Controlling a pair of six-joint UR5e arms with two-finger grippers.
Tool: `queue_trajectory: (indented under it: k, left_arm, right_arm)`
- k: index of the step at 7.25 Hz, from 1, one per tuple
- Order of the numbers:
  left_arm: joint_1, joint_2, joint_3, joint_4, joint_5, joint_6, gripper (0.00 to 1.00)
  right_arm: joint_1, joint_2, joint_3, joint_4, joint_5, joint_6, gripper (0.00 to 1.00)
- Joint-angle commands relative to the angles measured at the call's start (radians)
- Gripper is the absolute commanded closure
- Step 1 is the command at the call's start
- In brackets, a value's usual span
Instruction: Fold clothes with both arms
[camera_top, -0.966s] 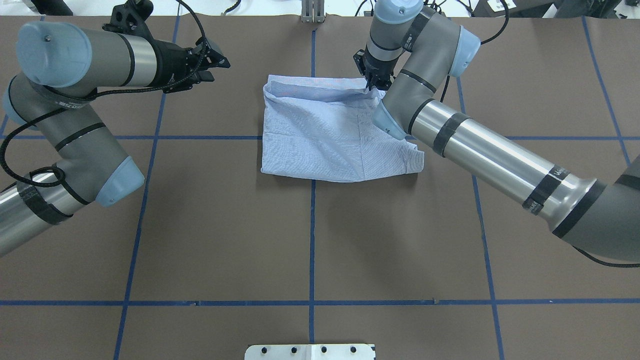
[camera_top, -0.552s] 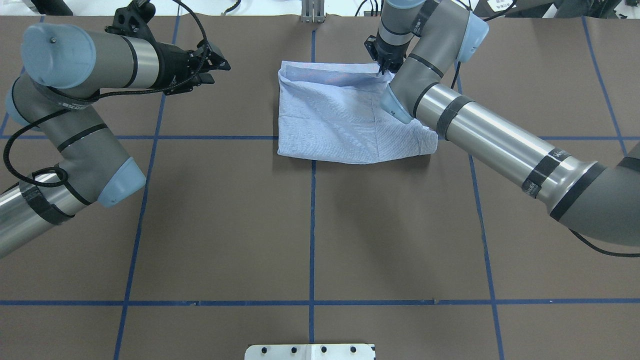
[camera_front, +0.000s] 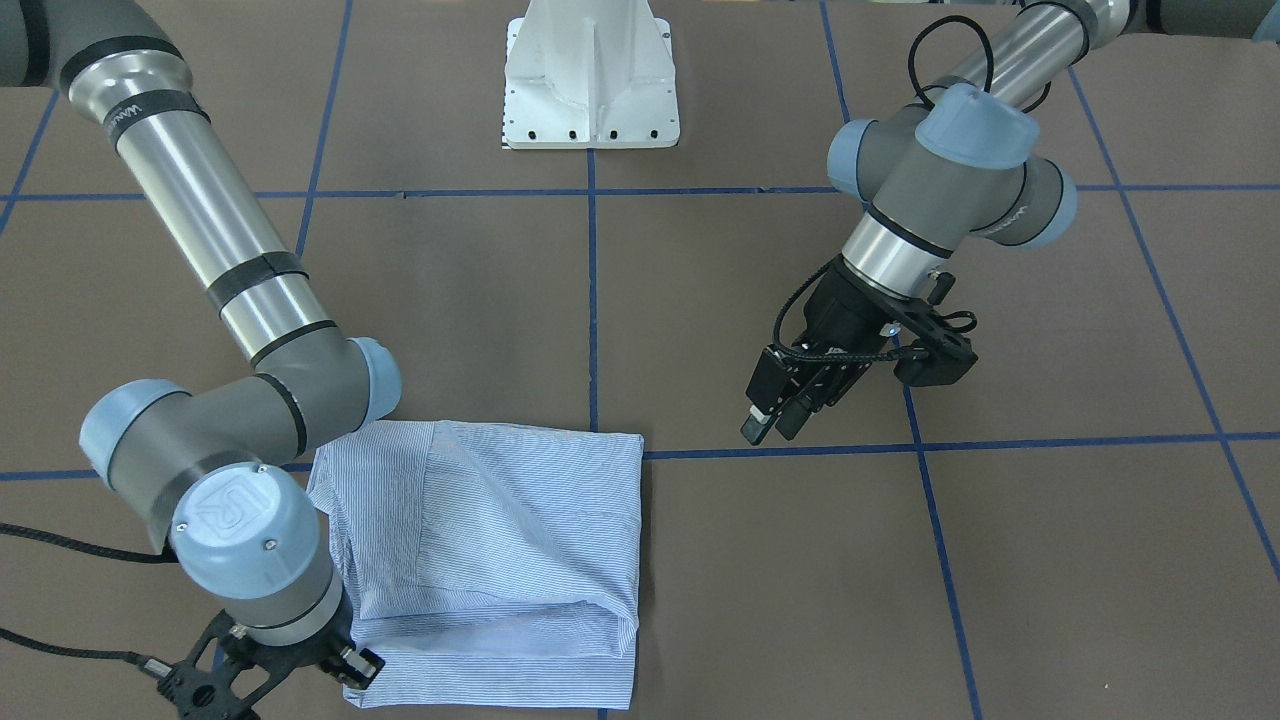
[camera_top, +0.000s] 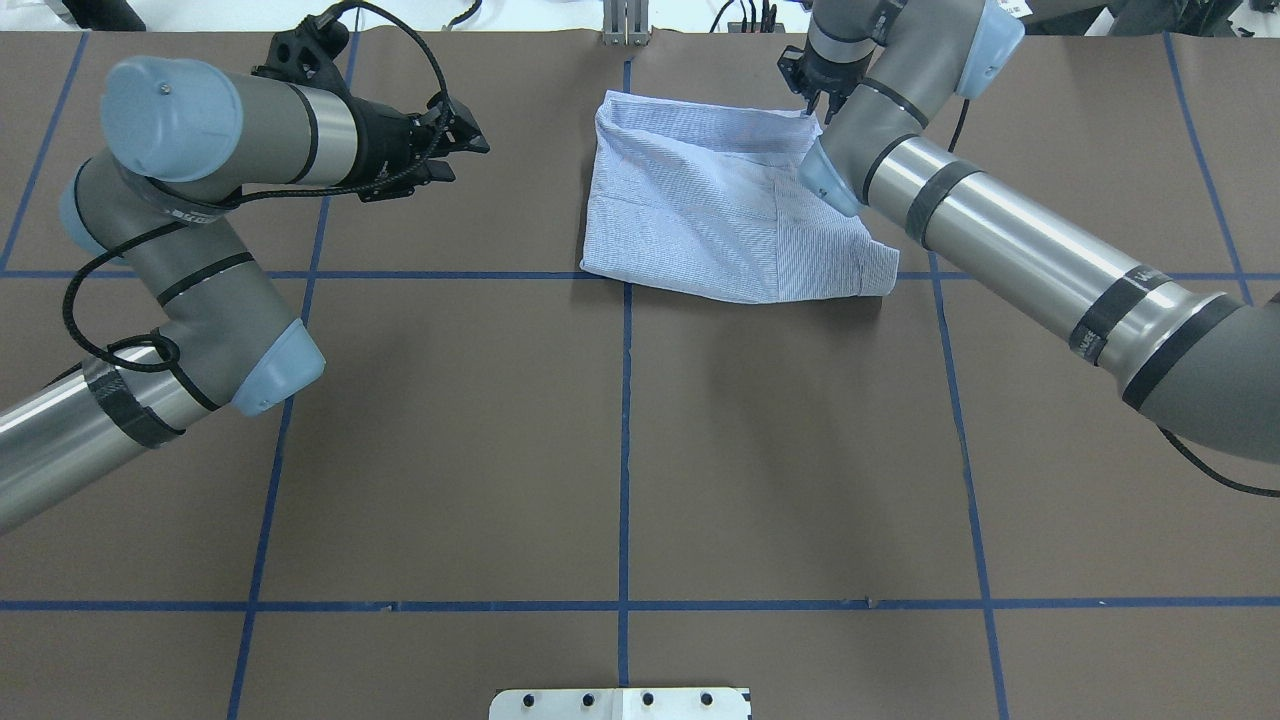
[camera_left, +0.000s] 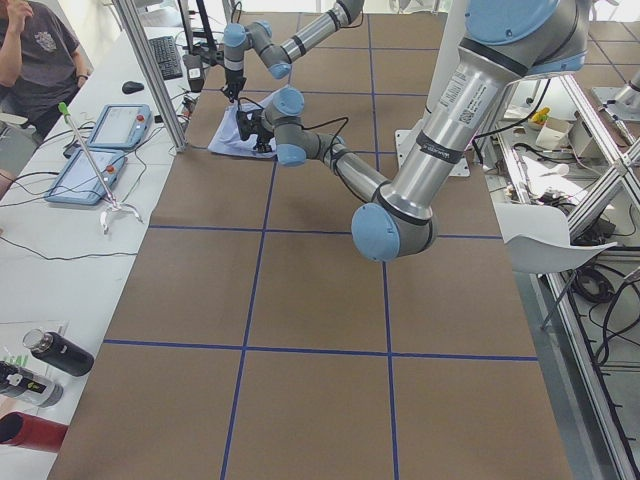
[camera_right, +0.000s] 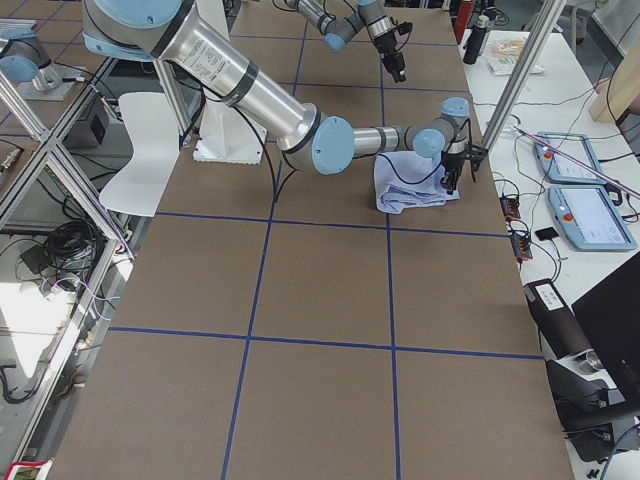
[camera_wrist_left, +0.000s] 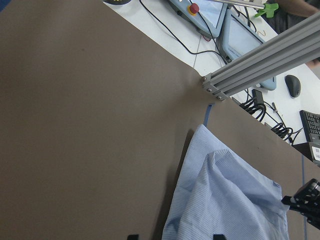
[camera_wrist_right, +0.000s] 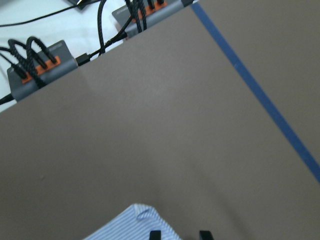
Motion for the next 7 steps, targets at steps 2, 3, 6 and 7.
queue_trajectory:
  k: [2, 3, 6, 7]
  left_arm:
    - [0.058, -0.052, 0.067, 0.001, 0.002, -0.059, 0.42]
    - [0.069, -0.069, 0.066, 0.001, -0.002, -0.083, 0.42]
    - [0.06, 0.009, -0.018, 0.007, -0.098, 0.143, 0.42]
    - [0.034, 0.09, -0.088, 0.01, -0.127, 0.289, 0.41]
  right_arm:
    - [0.091, -0.034, -0.004, -0.004, 0.095, -0.039, 0.6]
    - [0.103, -0.069, 0.051, -0.007, 0.109, -0.037, 0.6]
    - [0.175, -0.291, 0.297, -0.013, 0.198, -0.202, 0.53]
    - [0.207, -0.363, 0.362, -0.015, 0.223, -0.305, 0.35]
